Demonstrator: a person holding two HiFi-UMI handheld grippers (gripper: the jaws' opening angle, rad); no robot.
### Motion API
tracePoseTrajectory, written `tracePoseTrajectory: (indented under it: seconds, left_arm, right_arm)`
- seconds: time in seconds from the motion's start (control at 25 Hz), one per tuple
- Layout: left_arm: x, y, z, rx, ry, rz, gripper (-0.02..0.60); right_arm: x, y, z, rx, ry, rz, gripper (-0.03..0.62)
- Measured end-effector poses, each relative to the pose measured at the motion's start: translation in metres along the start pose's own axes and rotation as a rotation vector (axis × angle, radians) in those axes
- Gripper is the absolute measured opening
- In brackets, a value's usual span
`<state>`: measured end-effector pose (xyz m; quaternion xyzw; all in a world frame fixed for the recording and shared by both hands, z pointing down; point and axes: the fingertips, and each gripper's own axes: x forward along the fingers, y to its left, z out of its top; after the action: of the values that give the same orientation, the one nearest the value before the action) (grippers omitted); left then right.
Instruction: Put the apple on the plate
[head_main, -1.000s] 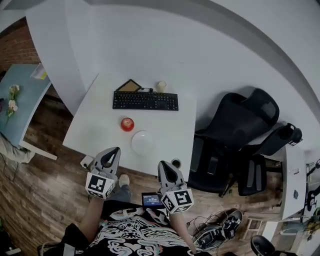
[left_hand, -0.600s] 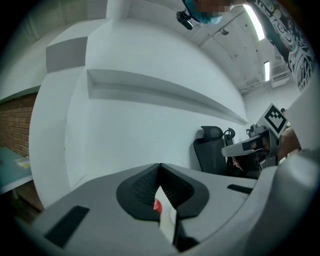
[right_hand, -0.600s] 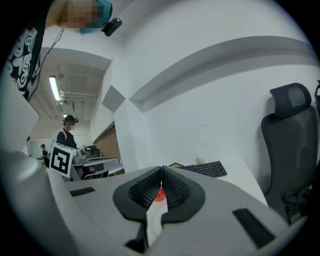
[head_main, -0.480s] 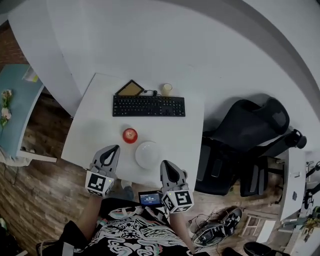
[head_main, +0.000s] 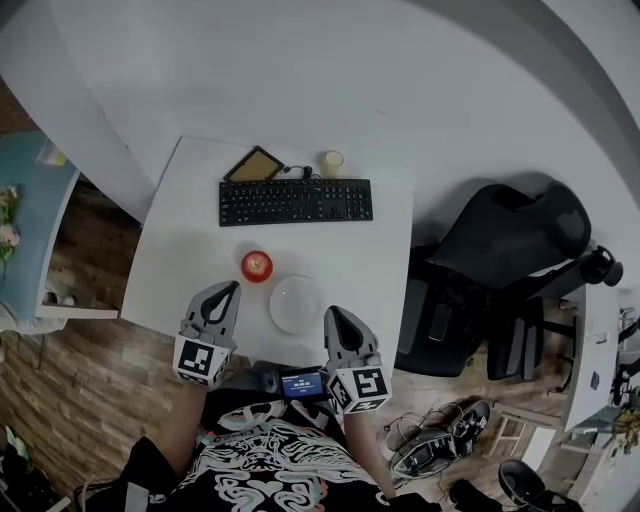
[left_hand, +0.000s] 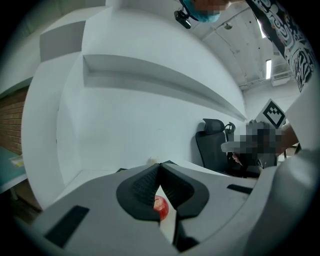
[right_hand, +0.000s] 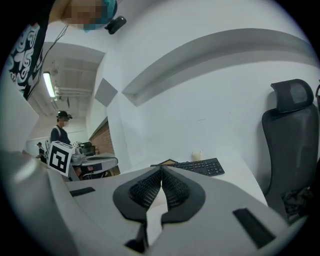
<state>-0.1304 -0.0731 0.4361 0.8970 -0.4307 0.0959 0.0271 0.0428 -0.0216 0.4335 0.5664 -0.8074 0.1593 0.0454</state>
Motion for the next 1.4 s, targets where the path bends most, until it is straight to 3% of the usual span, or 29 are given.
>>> tracePoseTrajectory:
  seconds: [0.24,0.8,1.4]
  left_arm:
    - [0.008,-0.006,0.006,0.01,0.016,0.021,0.014]
    - [0.017,-0.016,-0.059,-0.031,0.15,0.038,0.014]
    - [0.031,-0.006,-0.09,-0.057,0.197,0.034,0.014]
  right_arm:
    - [0.01,0.0,0.006,-0.041,0.031,0.055,0.028]
    - [0.013,-0.016,-0.048,-0.052,0.168,0.08,0.028]
    - [0.041,-0.011,-0.076,-0.059,0.235,0.118,0.028]
